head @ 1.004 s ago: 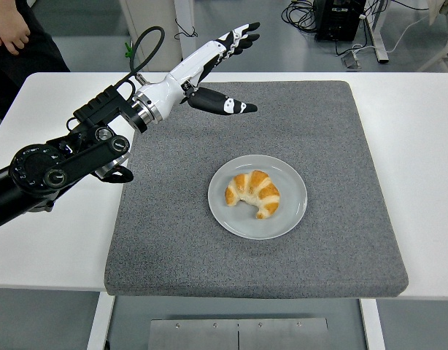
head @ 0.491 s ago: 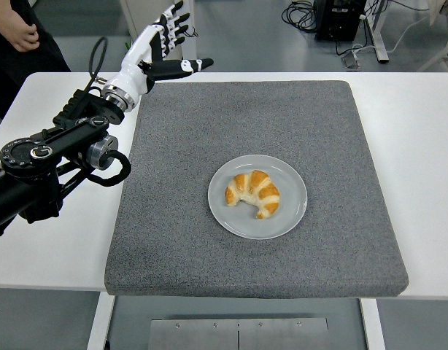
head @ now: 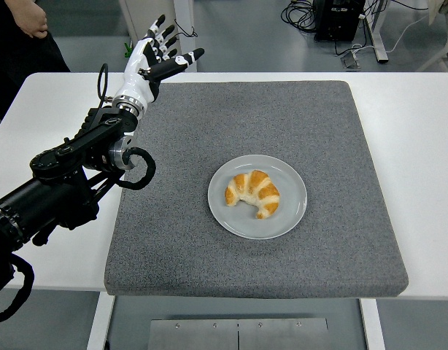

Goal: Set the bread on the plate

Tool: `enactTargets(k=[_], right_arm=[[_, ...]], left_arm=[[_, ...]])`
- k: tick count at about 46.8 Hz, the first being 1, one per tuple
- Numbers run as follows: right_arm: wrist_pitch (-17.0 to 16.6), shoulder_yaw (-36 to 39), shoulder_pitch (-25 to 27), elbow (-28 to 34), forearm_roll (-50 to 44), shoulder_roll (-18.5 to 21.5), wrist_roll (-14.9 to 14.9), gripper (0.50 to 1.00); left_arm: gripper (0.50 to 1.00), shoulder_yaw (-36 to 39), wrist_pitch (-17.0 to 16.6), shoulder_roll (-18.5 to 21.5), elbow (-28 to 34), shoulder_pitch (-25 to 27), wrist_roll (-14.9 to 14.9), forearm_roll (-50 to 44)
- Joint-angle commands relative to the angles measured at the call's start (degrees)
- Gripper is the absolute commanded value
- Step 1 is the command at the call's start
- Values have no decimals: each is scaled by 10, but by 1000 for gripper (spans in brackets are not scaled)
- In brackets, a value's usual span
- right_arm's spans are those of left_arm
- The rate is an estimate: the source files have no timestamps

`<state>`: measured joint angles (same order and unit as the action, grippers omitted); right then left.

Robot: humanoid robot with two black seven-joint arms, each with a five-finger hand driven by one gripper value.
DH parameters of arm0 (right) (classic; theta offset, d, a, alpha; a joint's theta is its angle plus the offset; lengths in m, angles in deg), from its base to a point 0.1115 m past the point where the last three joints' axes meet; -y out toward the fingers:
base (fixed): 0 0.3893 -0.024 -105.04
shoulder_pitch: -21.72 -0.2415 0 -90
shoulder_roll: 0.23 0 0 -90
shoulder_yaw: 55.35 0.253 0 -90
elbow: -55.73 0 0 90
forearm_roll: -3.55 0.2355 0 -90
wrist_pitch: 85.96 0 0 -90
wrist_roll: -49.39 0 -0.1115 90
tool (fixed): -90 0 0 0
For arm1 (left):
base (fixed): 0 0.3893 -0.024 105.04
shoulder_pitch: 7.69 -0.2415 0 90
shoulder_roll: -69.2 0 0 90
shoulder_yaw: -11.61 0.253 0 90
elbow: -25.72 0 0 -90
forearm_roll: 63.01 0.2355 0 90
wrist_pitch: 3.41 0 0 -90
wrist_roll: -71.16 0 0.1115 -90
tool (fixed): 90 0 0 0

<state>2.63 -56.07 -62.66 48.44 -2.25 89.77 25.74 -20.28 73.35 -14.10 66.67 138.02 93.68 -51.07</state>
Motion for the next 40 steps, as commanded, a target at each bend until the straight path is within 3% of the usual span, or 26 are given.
enactTargets(k=[1, 15, 28, 40], right_arm=[[0, 0, 0, 0, 0, 0, 0, 1000], [-2, 1, -2, -3, 0, 0, 0, 1000], [-2, 1, -3, -4, 0, 0, 0, 1000], [-2, 3, -3, -5, 0, 0, 0, 1000]], left_arm=[[969, -8, 0, -12, -16, -2, 0, -9], [969, -24, 11, -21, -65, -3, 18, -44], [969, -60, 75, -22, -119, -11, 17, -55], [969, -63, 81, -18, -123, -10, 16, -55]])
